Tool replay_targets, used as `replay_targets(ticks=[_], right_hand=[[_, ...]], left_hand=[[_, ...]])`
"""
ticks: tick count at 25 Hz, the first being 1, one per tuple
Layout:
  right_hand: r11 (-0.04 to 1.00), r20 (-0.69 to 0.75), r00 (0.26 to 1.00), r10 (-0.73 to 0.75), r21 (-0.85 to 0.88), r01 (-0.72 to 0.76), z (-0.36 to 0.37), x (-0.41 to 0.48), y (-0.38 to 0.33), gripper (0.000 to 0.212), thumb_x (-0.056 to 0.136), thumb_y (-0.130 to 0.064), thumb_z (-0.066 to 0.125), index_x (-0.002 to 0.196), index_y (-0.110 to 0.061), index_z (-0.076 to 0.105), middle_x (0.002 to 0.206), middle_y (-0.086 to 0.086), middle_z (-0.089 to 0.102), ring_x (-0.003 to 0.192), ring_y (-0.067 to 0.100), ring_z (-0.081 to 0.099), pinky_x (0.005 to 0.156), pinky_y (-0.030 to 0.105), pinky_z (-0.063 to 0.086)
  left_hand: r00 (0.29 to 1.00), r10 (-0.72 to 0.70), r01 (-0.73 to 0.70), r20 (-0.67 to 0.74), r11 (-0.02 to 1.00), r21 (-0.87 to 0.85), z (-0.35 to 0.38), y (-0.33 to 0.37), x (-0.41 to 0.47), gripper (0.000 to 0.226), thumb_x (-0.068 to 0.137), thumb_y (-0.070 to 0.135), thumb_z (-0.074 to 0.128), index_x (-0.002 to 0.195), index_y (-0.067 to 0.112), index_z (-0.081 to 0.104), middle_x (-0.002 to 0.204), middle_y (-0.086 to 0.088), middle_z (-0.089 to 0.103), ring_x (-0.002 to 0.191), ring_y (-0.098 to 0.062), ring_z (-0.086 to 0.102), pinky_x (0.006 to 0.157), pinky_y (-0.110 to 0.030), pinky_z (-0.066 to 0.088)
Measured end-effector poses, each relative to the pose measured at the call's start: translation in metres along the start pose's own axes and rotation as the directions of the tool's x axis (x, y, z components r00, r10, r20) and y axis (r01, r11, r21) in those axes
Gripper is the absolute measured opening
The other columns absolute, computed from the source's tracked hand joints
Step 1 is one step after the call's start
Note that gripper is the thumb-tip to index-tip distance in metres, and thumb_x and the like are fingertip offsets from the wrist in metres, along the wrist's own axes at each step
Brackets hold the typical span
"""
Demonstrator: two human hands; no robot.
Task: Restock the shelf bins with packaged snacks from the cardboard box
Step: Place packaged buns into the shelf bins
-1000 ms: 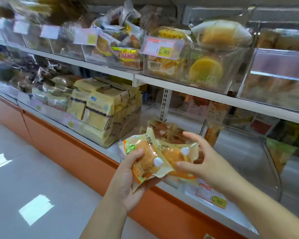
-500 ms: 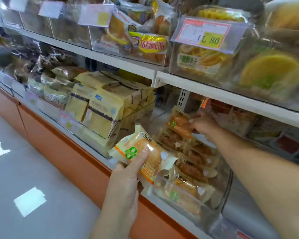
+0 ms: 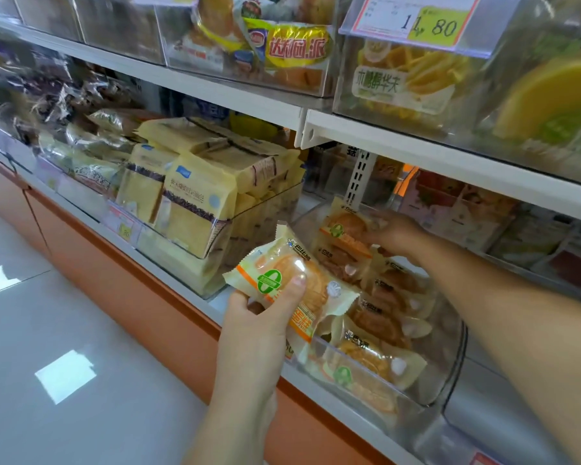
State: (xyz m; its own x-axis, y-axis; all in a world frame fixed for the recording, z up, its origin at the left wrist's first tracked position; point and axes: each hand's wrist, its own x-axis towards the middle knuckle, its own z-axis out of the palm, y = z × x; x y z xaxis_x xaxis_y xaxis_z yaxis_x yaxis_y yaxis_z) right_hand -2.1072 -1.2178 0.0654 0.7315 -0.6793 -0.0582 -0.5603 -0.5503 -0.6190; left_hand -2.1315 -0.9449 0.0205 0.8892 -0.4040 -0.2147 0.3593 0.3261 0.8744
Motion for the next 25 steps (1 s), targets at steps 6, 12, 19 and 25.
replay_targets(ticks=[6,12,19,25], right_hand=[[0.939,0.127,0.941,-0.315,-0.104,0.328,-0.005,-0.11,-0.04,0.065,0.077,-0.073,0.045,0.136,-0.044,0.042,0.133,-0.013,0.052,0.113,0.009,0.056,0.091,0.03,0.047],[0.941,0.282,0.902,-0.326,0.189,0.281,-0.003,-0.141,-0.035,0.047,0.08,-0.034,0.075,0.113,-0.056,0.05,0.112,-0.026,0.061,0.096,-0.006,0.063,0.088,0.02,0.052],[0.982,0.014,0.988,-0.156,-0.103,0.157,-0.001,-0.05,-0.019,0.06,0.083,-0.023,0.074,0.137,-0.026,0.048,0.129,0.001,0.056,0.116,0.02,0.054,0.081,0.026,0.038],[0.955,0.002,0.966,-0.258,-0.149,0.255,0.022,-0.029,-0.019,0.057,0.086,-0.017,0.07,0.14,-0.021,0.05,0.142,0.002,0.05,0.124,0.02,0.051,0.085,0.019,0.033]], left_hand=[[0.999,0.009,-0.009,0.039,1.0,0.018,-0.003,0.0,-0.003,0.059,0.06,0.05,0.083,0.111,0.027,0.064,0.101,0.004,0.076,0.091,-0.02,0.074,0.09,-0.05,0.055],[0.994,0.057,-0.076,0.097,0.977,0.197,0.003,-0.001,-0.006,0.061,0.076,0.056,0.07,0.13,0.031,0.054,0.125,0.009,0.066,0.111,-0.012,0.066,0.099,-0.04,0.05],[0.948,0.269,-0.266,0.168,0.383,0.885,-0.001,-0.011,-0.008,0.088,0.09,0.062,0.05,0.155,0.034,-0.002,0.153,0.014,-0.039,0.146,-0.009,-0.027,0.12,-0.031,0.004],[0.953,0.204,-0.274,0.224,0.265,0.925,-0.007,-0.023,0.003,0.084,0.091,0.063,0.047,0.156,0.028,0.007,0.152,0.006,-0.043,0.144,-0.012,-0.031,0.121,-0.032,0.005]])
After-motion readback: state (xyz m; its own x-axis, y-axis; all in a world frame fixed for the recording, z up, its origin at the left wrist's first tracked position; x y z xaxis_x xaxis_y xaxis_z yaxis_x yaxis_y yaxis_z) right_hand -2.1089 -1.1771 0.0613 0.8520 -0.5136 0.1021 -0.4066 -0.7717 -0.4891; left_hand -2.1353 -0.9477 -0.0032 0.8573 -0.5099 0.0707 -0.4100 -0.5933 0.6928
